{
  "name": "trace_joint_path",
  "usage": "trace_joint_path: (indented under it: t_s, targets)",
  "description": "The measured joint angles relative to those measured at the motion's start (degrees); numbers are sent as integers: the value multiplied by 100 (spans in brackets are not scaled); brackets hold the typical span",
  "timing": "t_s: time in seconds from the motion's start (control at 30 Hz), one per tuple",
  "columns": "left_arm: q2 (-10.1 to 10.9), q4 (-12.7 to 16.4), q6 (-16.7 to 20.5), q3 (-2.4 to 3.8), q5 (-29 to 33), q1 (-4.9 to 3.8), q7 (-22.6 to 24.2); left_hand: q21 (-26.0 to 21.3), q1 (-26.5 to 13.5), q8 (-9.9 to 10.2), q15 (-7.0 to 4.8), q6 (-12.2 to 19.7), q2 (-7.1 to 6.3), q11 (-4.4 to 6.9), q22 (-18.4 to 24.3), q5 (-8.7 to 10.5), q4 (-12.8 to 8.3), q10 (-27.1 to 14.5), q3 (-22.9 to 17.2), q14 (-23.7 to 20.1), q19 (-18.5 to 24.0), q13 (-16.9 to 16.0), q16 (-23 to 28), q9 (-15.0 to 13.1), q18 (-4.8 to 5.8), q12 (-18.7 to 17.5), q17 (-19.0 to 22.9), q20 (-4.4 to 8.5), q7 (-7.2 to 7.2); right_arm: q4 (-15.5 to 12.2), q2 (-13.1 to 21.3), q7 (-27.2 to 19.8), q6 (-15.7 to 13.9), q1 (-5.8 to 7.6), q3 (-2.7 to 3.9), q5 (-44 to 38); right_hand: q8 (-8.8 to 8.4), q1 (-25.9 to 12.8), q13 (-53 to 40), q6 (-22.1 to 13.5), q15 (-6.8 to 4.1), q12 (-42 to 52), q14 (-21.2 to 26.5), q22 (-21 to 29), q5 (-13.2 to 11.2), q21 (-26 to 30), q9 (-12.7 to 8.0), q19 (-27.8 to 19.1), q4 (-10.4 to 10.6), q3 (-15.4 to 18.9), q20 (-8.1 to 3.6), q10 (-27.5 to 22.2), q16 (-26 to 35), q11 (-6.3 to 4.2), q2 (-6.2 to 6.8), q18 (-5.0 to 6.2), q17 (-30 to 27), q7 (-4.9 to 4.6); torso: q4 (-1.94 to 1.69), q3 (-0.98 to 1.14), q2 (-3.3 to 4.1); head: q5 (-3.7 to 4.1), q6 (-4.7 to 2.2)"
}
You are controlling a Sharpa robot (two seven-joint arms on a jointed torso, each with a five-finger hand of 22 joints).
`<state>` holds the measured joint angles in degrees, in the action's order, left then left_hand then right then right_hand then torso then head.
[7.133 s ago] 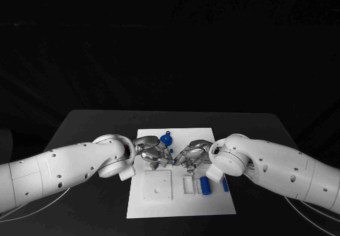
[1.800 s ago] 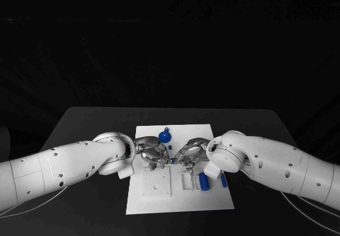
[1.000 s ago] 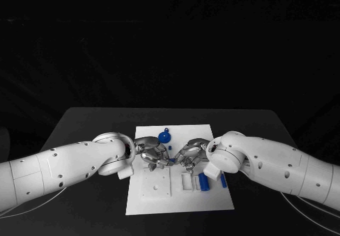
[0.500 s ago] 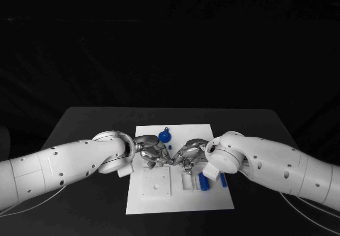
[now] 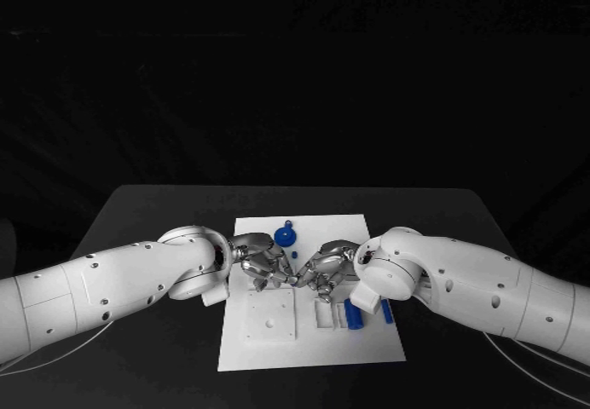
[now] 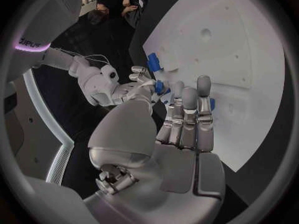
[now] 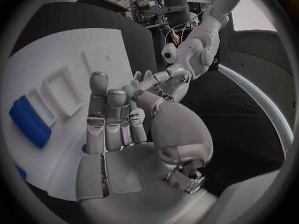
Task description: Assemble the parts on the task board
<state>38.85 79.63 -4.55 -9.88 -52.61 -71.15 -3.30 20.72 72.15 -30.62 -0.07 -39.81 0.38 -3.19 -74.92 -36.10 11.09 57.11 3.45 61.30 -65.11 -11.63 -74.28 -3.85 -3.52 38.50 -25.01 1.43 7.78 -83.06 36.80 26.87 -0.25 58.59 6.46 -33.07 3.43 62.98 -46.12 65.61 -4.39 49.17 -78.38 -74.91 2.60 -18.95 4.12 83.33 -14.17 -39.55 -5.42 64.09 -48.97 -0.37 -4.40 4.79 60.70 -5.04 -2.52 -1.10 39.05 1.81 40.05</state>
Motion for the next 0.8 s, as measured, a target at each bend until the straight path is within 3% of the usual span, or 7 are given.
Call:
trace_joint_path:
  t_s: [0.2, 0.4, 0.63, 0.8]
  targets:
    - [6, 19, -12, 0, -3, 0, 0, 0, 24, -20, 0, -33, 24, 0, 0, 0, 0, 0, 0, 0, 0, 0, 0, 0, 0, 0, 0, 0, 8, 3, 1, -3, 7, -1, 0, 4, -16, 0, 0, 15, 0, 0, 0, 0, 0, 0, -4, 0, 0, 0, 0, 0, 0, 0, 0, 0, 0, 15, -1, 0, -1, 1, 0]
    - [22, 61, -44, 0, -5, 0, 21, 0, 78, -24, -2, -362, 77, 39, 1, 0, -67, 131, -67, -2, 0, 43, 0, -28, 0, -53, 3, 0, -88, 7, 3, -7, 11, -1, 0, 8, 5, 0, 0, 14, 0, 0, 0, 0, 0, 0, -11, 0, 0, 0, 0, 0, 0, 0, 0, 0, -1, 15, -2, 1, -1, 1, -2]
    - [33, 75, -54, -1, 2, 0, 85, 0, 173, 363, -54, -866, 203, 116, 1, 0, -178, 463, -296, 12, -7, 177, 0, -55, 0, -363, 19, 36, -178, 7, 1, -9, 28, 0, 0, 13, 6, -8, 0, 14, 0, 0, 0, 0, 0, 0, -3, 0, -1, 1, 0, 2, 0, 1, 8, 0, -1, 15, -2, 1, -1, 3, 5]
    - [45, 74, -54, -2, 4, 0, 117, 0, 196, 575, -75, -1051, 243, 145, 1, 0, -250, 557, -393, -9, 1, 210, 0, -135, 0, -505, 19, 44, -233, 3, 2, -11, 50, 0, 0, 21, 7, -9, 0, 14, 0, 0, 0, 0, 0, 0, -1, 0, -1, 2, 0, -12, 0, -13, 9, 0, -1, 15, -2, 1, -1, 4, 8]
